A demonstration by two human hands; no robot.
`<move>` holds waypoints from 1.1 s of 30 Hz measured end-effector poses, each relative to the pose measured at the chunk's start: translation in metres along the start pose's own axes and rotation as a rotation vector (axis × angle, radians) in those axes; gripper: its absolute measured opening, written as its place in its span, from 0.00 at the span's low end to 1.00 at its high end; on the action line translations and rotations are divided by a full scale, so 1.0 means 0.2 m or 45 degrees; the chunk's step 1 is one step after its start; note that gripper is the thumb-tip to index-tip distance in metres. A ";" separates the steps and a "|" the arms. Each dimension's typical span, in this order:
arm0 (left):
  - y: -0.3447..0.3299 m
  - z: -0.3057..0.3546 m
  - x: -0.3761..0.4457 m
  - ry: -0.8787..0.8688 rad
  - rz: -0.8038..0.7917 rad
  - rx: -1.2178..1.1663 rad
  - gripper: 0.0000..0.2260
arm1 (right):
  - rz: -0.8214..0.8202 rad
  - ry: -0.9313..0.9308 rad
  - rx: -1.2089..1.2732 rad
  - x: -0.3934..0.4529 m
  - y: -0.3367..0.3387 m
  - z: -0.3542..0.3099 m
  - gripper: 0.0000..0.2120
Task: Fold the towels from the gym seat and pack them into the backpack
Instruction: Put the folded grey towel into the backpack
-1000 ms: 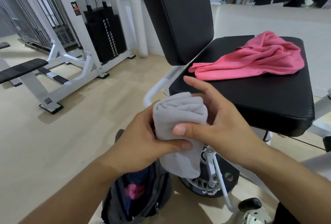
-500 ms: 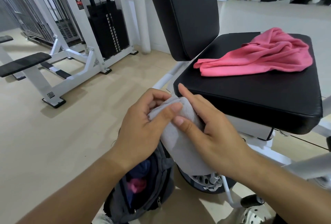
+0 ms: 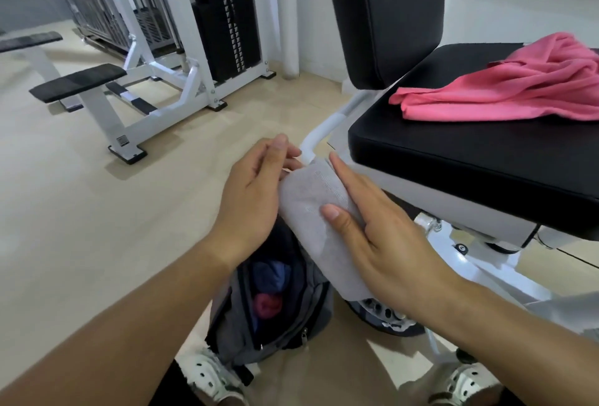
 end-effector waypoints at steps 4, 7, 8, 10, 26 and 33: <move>0.14 -0.20 0.12 0.174 0.099 0.131 0.13 | -0.107 -0.034 -0.083 0.02 -0.10 0.03 0.29; 0.22 -0.42 0.18 0.387 0.068 0.410 0.16 | -0.149 -0.083 -0.122 0.05 -0.19 0.09 0.28; 0.22 -0.48 0.18 0.445 0.014 0.486 0.21 | -0.174 -0.114 -0.120 0.05 -0.22 0.11 0.28; 0.21 -0.59 0.16 0.529 -0.114 0.656 0.31 | -0.242 -0.170 -0.110 0.07 -0.30 0.17 0.28; 0.17 -0.99 0.00 0.862 -0.306 0.602 0.15 | -0.452 -0.192 -0.437 0.26 -0.75 0.44 0.22; 0.17 -1.06 -0.18 1.041 0.032 0.029 0.16 | -0.491 -0.185 -0.672 0.35 -0.86 0.56 0.22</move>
Point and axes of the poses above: each hand's wrist, its own x-axis towards the middle knuckle, its own y-axis out of the back of the hand, z = x × y, the point moved 6 cm from there along x, towards the middle knuckle, and after that the axes turned 7 degrees about y, right-handed, at the moved point
